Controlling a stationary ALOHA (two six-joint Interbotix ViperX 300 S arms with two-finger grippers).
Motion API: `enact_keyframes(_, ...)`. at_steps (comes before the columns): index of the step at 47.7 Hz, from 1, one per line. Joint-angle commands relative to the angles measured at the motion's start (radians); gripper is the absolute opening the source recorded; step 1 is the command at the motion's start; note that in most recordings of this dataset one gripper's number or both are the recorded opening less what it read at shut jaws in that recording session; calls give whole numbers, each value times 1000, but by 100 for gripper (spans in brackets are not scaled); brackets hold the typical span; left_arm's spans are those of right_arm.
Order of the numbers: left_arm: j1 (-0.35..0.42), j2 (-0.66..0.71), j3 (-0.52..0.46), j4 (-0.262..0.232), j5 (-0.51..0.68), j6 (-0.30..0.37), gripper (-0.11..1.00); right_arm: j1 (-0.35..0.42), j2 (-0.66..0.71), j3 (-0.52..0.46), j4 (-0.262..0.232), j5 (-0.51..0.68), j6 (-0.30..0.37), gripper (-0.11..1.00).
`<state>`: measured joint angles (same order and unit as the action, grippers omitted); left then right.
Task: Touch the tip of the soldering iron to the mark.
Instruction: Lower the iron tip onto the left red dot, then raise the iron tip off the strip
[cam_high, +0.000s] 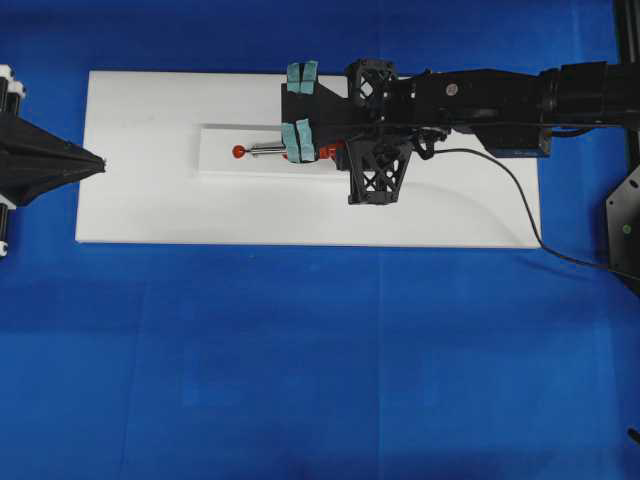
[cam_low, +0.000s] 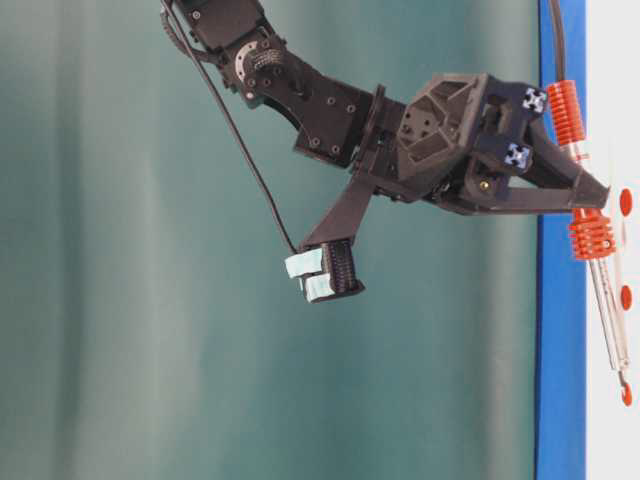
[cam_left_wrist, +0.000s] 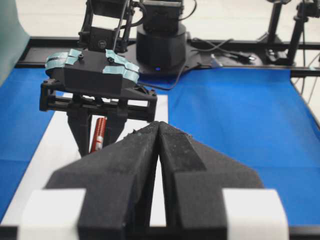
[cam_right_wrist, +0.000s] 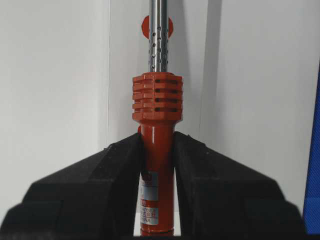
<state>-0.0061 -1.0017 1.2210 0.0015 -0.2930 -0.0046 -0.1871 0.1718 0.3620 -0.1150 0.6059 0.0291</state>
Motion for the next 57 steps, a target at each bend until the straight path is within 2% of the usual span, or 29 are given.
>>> enact_keyframes(1,2,5,-9,2,-5,2,0,2,-17,-26,2,-5,-2,6)
enact_keyframes(26,2,5,-9,2,-8,0,0,2,-23,-37,3,9,0,6)
enact_keyframes(36,2,5,-9,2,-5,-3,0,2,-71,-72,-3,57,2,6)
enact_keyframes(48,2,3,-9,2,-5,-5,0,2,-149,-130,-26,167,3,6)
enact_keyframes(57,2,3,-9,2,-5,-5,0,3,-181,-150,-44,198,3,6)
